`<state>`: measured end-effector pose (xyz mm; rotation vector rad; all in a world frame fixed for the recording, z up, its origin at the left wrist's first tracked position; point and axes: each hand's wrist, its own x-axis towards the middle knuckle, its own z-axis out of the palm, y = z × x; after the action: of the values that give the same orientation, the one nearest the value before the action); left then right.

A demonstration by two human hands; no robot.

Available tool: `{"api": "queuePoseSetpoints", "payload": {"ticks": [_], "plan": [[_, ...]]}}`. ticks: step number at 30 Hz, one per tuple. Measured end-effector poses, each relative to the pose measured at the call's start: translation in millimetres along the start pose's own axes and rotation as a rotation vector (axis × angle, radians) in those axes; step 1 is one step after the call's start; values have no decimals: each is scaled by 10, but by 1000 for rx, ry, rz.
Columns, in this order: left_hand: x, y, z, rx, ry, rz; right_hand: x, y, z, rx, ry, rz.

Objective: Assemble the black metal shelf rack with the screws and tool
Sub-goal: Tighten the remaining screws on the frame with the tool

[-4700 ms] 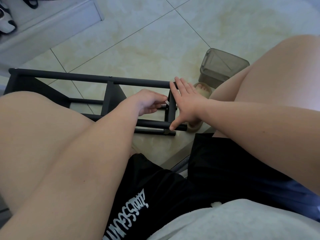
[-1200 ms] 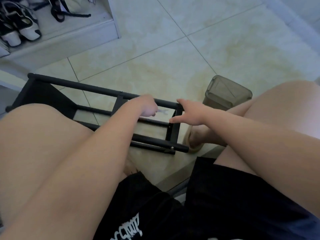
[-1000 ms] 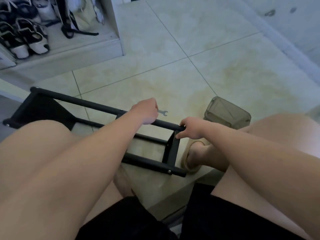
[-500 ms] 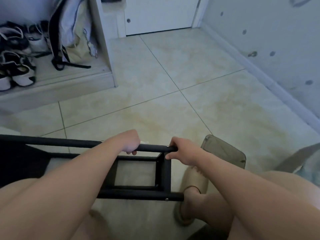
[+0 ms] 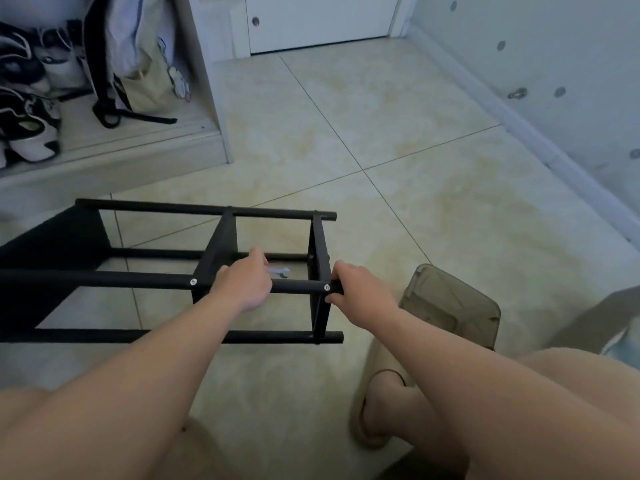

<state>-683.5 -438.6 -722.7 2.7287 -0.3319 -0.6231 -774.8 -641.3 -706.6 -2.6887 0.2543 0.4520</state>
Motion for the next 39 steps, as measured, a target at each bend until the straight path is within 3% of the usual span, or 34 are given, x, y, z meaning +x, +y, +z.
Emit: {"api": "queuePoseSetpoints", "payload": {"ticks": [13,22,30,39], "plan": [[2,-372,853,-40,-321,-160,56,250,894,31,-255,59],[59,-103,516,-74,-353,-181,178,211,672,-31,-350,76],[3,1,419,-227,-218,-201,166,241,347,-326,-319,-156],[282,-294,790,-496,-289,-309,552,314,535,-535,-360,-378]]}}
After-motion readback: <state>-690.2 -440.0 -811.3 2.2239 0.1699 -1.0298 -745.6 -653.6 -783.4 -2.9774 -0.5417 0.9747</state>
